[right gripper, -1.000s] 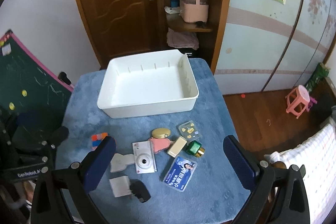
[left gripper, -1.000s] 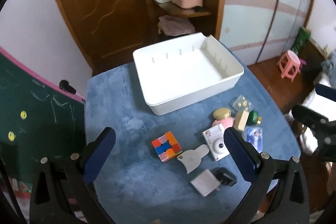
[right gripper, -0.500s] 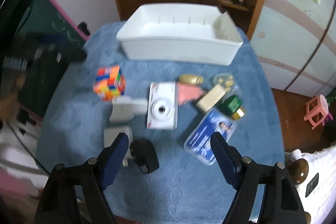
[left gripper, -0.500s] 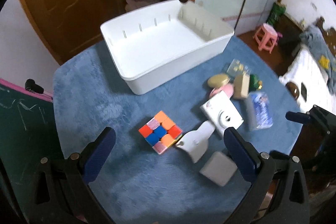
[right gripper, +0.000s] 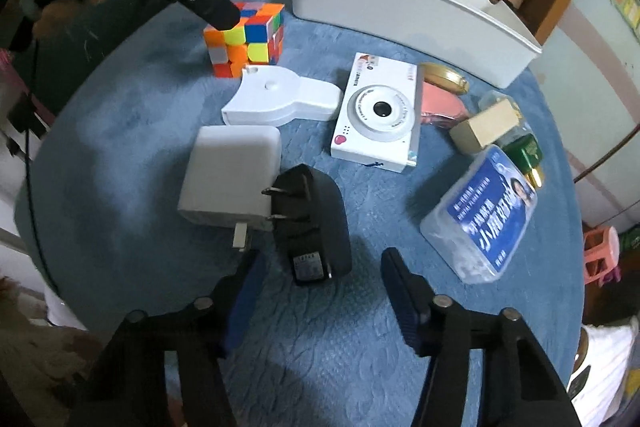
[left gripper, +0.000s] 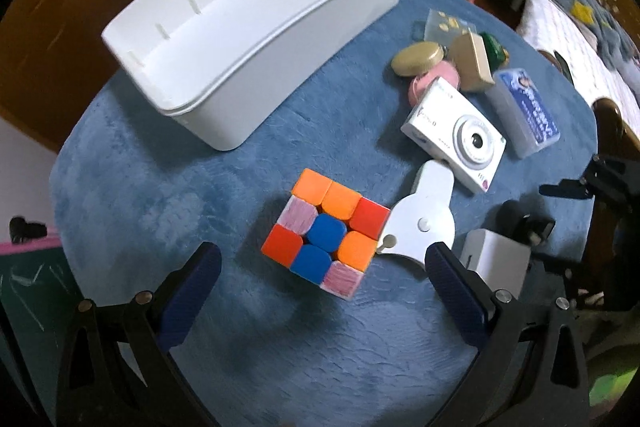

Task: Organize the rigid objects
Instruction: 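Grasp the Rubik's cube with the left tool while the right tool grasps the black charger, then lower the cube and black charger into the white bin and open both tools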

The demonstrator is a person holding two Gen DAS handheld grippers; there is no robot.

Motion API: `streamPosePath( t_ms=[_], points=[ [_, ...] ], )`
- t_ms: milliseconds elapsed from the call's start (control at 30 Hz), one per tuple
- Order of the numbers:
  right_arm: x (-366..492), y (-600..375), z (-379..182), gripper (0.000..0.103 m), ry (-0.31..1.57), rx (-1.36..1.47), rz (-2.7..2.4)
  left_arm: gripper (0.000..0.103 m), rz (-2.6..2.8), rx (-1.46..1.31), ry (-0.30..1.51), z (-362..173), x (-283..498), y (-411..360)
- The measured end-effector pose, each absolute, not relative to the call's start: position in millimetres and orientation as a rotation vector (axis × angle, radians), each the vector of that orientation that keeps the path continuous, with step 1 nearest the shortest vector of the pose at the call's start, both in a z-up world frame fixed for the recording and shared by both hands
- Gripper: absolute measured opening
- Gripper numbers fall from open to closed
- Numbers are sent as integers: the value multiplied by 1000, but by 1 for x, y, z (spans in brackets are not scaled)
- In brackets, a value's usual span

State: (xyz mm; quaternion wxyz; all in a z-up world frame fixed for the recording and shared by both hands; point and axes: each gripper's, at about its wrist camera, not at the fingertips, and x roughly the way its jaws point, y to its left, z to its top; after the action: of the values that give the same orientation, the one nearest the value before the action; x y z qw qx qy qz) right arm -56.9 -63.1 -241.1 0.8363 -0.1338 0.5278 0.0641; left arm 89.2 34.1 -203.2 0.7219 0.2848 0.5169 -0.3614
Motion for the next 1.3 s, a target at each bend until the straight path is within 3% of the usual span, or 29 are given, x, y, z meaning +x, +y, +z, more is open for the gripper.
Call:
streamPosePath(
  t_ms=[100, 267, 333, 467, 533, 767, 933, 1100, 1300],
  points=[
    [-51, -63, -246, 45, 1113, -305, 131, 101, -833, 668, 1149, -209, 94, 31],
    [-45, -60, -247, 42, 1097, -314, 140, 90, -872, 705, 1195, -224, 103, 26],
    [-44, -60, -247, 35, 1097, -314, 150, 84, -875, 722, 1222, -233, 107, 24],
    [-38, -62, -250, 33, 1108, -295, 161, 79, -897, 705, 1284, -247, 113, 23],
    [-33, -67, -251, 32, 1120, -267, 169, 70, -913, 669, 1312, -248, 115, 22],
    [-21, -84, -240, 27, 1161, -139, 189, 66, -775, 596, 1314, -239, 110, 24],
    [-13, -101, -196, 25, 1127, -43, 174, 61, -694, 442, 1281, -188, 102, 39],
    [14, -124, -126, 25, 1035, 74, 162, 61, -673, 352, 1134, -102, 105, 38],
    [102, -162, -59, 25, 968, 149, 75, 61, -560, 271, 1018, -45, 163, 11]
  ],
)
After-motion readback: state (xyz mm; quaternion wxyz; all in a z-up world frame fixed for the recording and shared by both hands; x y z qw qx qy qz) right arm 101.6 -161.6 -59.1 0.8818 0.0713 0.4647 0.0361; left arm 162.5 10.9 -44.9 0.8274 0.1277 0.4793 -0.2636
